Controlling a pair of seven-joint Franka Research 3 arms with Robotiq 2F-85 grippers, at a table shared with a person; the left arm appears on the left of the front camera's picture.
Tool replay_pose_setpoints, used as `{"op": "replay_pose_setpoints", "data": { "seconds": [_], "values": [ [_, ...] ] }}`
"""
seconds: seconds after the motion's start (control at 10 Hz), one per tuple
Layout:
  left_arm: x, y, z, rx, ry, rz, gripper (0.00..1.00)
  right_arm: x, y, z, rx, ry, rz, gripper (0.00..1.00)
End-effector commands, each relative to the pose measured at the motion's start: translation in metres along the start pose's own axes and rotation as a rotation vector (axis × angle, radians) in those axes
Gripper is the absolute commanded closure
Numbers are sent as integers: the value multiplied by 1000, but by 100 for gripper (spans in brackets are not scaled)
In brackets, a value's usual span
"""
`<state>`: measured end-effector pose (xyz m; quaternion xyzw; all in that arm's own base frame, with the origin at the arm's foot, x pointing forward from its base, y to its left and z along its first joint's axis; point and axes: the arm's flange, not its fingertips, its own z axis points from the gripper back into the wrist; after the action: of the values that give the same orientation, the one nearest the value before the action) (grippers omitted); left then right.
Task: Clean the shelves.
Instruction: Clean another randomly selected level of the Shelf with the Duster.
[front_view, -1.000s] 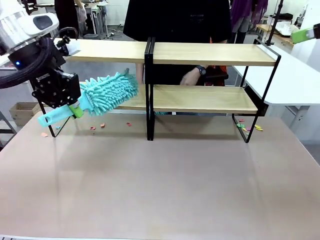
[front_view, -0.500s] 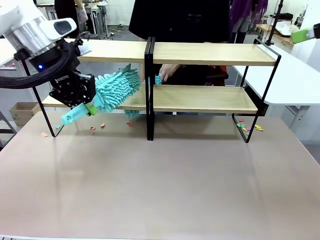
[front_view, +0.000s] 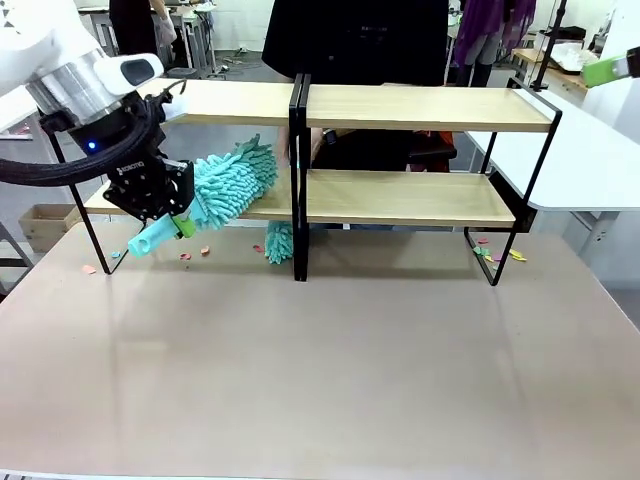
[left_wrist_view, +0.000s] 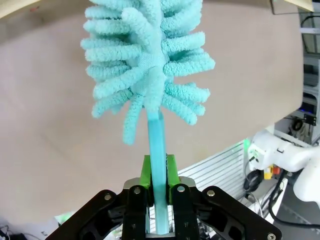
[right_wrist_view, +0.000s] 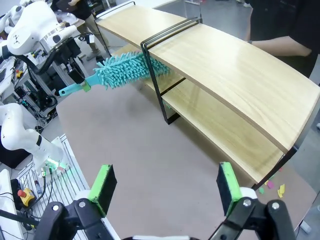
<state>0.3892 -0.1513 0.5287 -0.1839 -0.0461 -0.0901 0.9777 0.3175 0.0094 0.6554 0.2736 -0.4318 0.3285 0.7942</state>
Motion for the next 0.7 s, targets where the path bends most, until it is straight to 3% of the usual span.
{"op": "replay_pose_setpoints", "data": {
  "seconds": [0.0, 0.2, 0.6],
  "values": [
    [6, 2, -19, 70, -27, 46, 87, 1, 0, 0, 2, -4, 2, 0],
    [9, 0, -24, 109, -71, 59, 87, 1, 0, 0, 2, -4, 2, 0],
    [5, 23, -17, 263, -24, 167, 87, 1, 0, 0, 2, -4, 2, 0]
  ]
}}
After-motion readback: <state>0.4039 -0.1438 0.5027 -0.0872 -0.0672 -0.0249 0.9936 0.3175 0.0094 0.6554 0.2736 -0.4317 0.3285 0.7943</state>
